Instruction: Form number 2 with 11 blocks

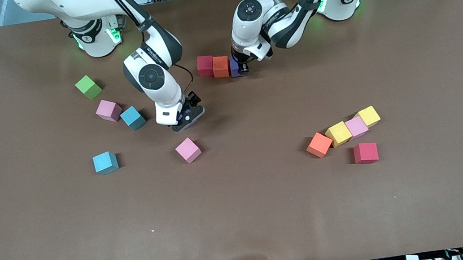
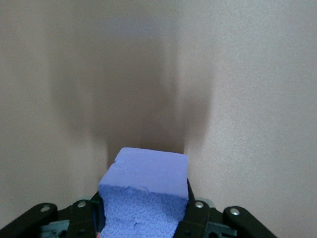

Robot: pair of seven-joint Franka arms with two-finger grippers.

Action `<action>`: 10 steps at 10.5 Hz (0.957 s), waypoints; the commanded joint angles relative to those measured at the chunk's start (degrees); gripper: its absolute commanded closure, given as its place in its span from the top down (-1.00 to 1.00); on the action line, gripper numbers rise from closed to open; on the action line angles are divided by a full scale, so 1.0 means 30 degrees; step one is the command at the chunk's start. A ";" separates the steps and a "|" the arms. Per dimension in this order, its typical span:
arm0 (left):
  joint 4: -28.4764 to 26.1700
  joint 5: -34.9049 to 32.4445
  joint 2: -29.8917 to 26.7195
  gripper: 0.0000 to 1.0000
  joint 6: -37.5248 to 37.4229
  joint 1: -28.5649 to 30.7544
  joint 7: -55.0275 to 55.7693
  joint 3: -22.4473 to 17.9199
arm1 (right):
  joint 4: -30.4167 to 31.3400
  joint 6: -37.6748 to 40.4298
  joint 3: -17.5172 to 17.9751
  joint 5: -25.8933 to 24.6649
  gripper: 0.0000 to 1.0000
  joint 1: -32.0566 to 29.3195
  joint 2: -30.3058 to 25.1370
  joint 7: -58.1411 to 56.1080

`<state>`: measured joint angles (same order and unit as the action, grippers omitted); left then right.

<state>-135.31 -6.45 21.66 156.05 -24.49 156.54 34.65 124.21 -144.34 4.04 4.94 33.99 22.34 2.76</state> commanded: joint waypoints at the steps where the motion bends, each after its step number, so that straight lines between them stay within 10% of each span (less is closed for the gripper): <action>1: -0.0248 0.0128 -0.0072 -0.49 0.0629 -0.0215 0.1638 -0.0007 | -0.0066 -0.0137 0.0002 -0.0534 1.00 -0.0079 0.0199 0.0661; 10: -0.0161 0.0128 0.0192 -0.49 0.0659 -0.0332 0.1638 0.0022 | 0.0549 -0.1163 0.0002 -0.0534 0.97 0.0155 0.0347 0.1512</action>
<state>-135.44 -6.42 22.63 157.19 -24.59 156.54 34.64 125.14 -147.80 3.92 4.45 34.23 23.99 5.53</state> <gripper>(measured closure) 0.445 0.000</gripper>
